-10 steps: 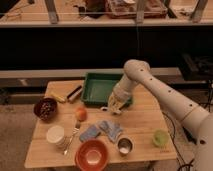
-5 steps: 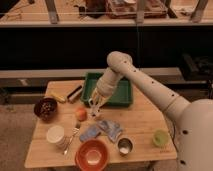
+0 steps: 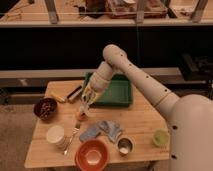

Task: Place brush in paper cup

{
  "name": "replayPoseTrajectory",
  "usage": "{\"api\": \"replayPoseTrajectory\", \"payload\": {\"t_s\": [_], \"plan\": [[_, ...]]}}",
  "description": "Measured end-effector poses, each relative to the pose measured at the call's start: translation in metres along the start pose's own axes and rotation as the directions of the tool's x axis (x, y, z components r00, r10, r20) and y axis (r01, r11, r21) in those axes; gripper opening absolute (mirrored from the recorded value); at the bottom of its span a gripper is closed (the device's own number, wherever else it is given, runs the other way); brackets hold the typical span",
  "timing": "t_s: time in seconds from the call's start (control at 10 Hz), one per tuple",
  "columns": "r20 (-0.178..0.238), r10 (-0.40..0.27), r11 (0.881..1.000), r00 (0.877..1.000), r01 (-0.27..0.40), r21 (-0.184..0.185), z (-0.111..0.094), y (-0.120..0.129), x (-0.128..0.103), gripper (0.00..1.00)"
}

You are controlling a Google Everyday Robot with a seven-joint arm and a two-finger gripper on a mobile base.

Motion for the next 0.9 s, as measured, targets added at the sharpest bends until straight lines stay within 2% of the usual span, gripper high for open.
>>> {"api": "replayPoseTrajectory", "payload": {"t_s": [0.2, 0.6, 0.7, 0.9], "plan": [[0.055, -0.059, 0.998, 0.997, 0.060, -0.022, 0.010, -0.013, -0.016, 0.00], [0.095, -0.134, 0.988, 0.986, 0.141, -0.069, 0.018, -0.028, -0.049, 0.00], [0.109, -0.139, 0.985, 0.984, 0.149, -0.087, 0.022, -0.028, -0.052, 0.00], [0.109, -0.139, 0.985, 0.984, 0.149, -0.089, 0.021, -0.027, -0.051, 0.00]]}}
